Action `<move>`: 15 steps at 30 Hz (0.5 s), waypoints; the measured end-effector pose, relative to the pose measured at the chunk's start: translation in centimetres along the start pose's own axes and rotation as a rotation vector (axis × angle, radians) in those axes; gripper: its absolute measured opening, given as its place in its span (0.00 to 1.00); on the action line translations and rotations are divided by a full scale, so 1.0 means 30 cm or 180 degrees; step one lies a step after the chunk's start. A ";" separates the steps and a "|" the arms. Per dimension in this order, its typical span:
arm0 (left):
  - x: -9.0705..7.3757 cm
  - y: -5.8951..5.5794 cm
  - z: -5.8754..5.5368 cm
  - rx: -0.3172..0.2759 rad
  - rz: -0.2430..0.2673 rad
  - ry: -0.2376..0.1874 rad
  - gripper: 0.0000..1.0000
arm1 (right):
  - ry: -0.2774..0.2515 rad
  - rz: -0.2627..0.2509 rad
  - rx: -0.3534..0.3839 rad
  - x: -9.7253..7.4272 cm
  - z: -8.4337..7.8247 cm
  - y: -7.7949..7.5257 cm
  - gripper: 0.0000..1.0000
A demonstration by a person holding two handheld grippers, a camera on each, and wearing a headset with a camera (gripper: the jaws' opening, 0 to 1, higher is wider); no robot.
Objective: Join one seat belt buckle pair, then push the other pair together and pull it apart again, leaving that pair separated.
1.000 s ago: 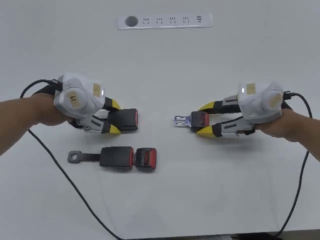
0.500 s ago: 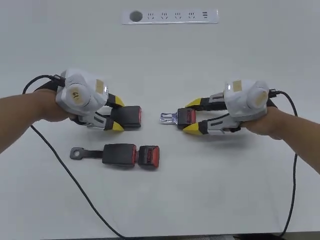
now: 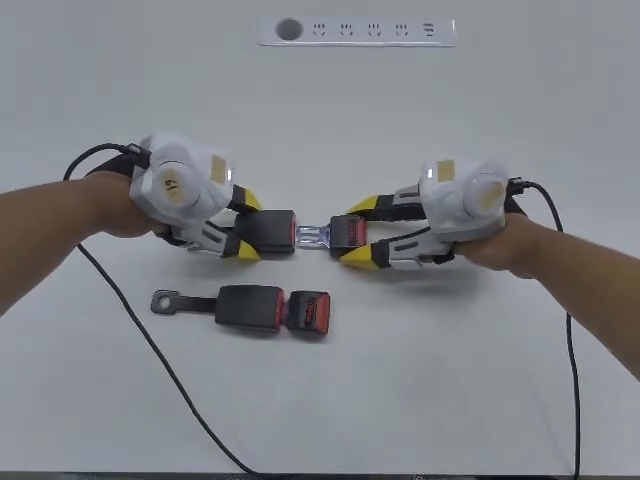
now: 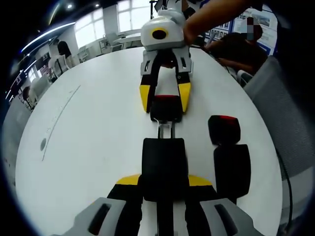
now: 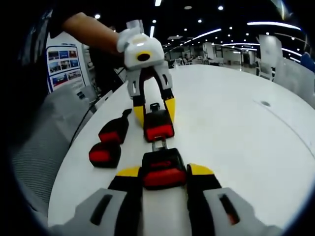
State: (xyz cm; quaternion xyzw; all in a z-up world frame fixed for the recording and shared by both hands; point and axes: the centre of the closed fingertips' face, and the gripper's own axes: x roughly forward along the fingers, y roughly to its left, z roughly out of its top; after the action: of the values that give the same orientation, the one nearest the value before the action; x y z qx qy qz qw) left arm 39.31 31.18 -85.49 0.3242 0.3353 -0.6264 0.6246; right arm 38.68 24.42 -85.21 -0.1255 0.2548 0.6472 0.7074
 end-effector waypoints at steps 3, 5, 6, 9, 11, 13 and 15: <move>0.001 0.000 -0.001 0.0002 -0.0002 0.0001 0.34 | 0.0032 0.0014 -0.0064 -0.011 -0.008 0.005 0.36; 0.001 -0.001 -0.002 0.0001 -0.0003 0.0003 0.34 | 0.0036 0.0028 -0.0051 -0.020 -0.014 0.007 0.36; 0.001 -0.001 -0.002 0.0003 -0.0003 0.0004 0.34 | 0.0037 0.0031 -0.0048 -0.021 -0.017 0.012 0.36; 0.002 -0.001 -0.003 0.0009 -0.0006 0.0005 0.34 | 0.0042 0.0028 -0.0052 -0.029 -0.022 0.016 0.36; 0.001 -0.002 -0.004 0.0010 -0.0009 -0.0001 0.34 | 0.0049 0.0024 -0.0054 -0.034 -0.025 0.016 0.36; 0.001 -0.002 -0.004 0.0011 -0.0009 -0.0005 0.34 | 0.0052 0.0023 -0.0050 -0.039 -0.027 0.015 0.36; 0.001 -0.003 -0.004 0.0018 -0.0013 -0.0009 0.34 | 0.0057 0.0022 -0.0053 -0.043 -0.029 0.015 0.36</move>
State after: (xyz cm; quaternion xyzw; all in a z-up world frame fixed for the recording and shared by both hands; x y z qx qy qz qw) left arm 39.22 31.27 -85.57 0.3244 0.3333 -0.6291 0.6229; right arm 38.02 22.94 -85.20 -0.1363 0.2562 0.6506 0.7018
